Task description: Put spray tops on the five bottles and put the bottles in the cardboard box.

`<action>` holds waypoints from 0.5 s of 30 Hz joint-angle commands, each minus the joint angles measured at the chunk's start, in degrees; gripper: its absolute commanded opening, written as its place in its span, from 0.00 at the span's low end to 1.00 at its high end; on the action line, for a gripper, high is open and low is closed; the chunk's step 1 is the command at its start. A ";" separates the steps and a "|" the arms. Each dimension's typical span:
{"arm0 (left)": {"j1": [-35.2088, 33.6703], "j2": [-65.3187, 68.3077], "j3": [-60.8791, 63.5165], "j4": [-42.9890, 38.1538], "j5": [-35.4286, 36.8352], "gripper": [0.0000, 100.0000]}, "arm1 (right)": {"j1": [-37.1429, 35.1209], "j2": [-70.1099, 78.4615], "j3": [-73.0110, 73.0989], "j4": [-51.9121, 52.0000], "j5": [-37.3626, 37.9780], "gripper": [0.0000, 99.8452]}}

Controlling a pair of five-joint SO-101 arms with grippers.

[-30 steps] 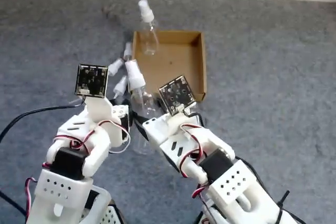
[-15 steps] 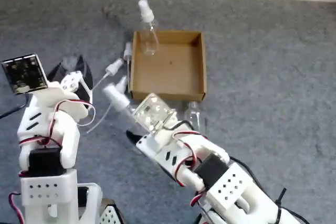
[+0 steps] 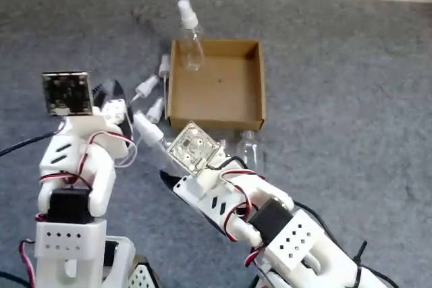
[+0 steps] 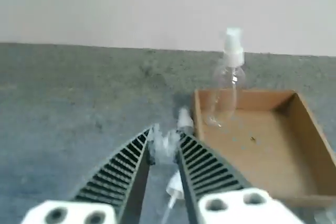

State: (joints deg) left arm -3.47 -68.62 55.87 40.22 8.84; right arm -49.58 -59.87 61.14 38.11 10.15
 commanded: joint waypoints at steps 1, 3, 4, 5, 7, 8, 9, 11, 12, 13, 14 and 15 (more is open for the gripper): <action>5.41 -0.75 -0.84 4.22 -0.53 0.01 | -0.48 -1.63 -1.80 0.13 0.44 0.00; 6.46 -0.75 -1.71 6.68 -0.62 0.01 | -0.48 -1.63 -1.89 0.13 0.44 0.00; 6.73 -0.75 -2.07 7.91 -0.62 0.01 | -0.48 -1.63 -1.98 0.13 0.44 0.00; 6.90 -0.75 -2.68 9.23 -0.62 0.01 | -0.40 -1.63 -1.98 0.13 0.35 0.00; 7.52 -0.75 -3.82 11.78 -0.62 0.01 | -0.40 -1.63 -1.98 0.13 0.35 0.00; 8.04 -0.75 -4.44 12.75 -0.62 0.01 | -0.40 -1.63 -1.98 0.13 0.35 0.00; 8.75 -0.75 -5.05 13.54 -0.62 0.01 | -0.40 -1.63 -1.98 0.13 0.35 0.00; 10.33 -0.75 -5.93 14.59 -0.62 0.01 | -0.40 -1.63 -1.98 0.13 0.35 0.00; 11.30 -0.75 -6.46 14.95 -0.62 0.01 | -0.40 -1.63 -1.98 0.13 0.35 0.00; 12.18 -0.75 -6.81 15.21 -0.62 0.01 | -0.40 -1.63 -1.98 0.13 0.35 0.00; 12.62 -0.75 -7.25 15.38 -0.70 0.01 | -0.40 -1.63 -1.98 0.13 0.35 0.00; 12.70 -0.75 -7.78 15.38 -0.70 0.01 | -0.40 -1.63 -1.98 0.13 0.35 0.00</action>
State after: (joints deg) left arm 6.37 -68.70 52.09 54.73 8.57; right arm -49.49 -59.78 61.23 38.20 10.33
